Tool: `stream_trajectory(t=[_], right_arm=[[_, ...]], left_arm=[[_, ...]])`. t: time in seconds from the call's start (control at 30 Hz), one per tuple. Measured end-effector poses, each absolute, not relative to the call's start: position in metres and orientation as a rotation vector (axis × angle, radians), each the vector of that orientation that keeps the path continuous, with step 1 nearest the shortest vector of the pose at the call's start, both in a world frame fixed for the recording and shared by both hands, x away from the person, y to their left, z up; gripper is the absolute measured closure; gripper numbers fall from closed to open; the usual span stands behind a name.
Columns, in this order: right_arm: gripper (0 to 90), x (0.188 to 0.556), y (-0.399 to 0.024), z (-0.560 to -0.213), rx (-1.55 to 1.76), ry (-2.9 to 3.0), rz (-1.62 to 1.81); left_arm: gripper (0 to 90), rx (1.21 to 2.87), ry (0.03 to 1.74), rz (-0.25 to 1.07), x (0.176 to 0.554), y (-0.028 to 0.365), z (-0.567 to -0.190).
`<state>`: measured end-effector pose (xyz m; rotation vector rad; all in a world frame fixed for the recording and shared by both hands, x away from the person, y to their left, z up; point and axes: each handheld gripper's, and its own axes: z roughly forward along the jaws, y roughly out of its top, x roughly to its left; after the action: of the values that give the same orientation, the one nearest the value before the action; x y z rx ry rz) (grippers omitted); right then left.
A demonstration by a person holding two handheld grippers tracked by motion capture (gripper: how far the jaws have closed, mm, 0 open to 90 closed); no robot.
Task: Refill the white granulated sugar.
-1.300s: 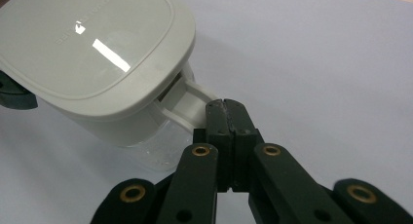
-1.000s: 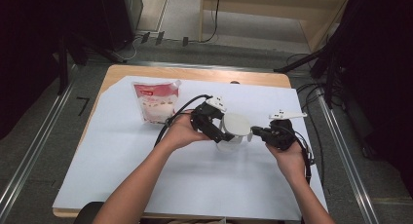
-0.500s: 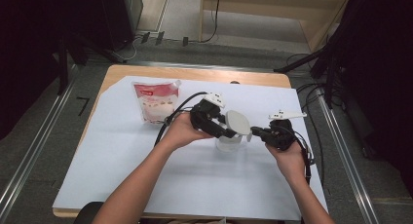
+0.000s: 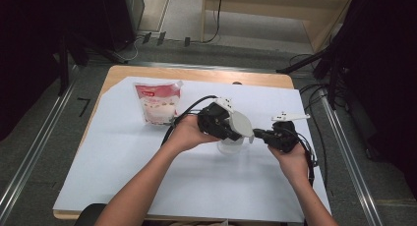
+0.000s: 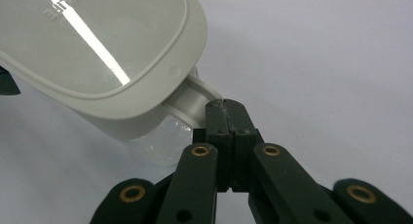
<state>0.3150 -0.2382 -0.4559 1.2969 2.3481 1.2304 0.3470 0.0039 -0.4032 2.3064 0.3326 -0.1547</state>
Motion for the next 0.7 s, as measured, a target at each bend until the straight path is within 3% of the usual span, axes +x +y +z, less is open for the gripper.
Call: stream_trajectory(t=[0.27,0.7], right_arm=[[90.0,0.313,-0.239,-0.456,1.307,2.354,1.237],[90.0,0.312,-0.243,-0.46,1.322,2.342,1.284]], left_arm=[[88.0,2.323,0.312,-0.156,0.344,-0.001,-0.396],[86.8,2.314,0.288,-0.164,0.347,-0.026,-0.39]])
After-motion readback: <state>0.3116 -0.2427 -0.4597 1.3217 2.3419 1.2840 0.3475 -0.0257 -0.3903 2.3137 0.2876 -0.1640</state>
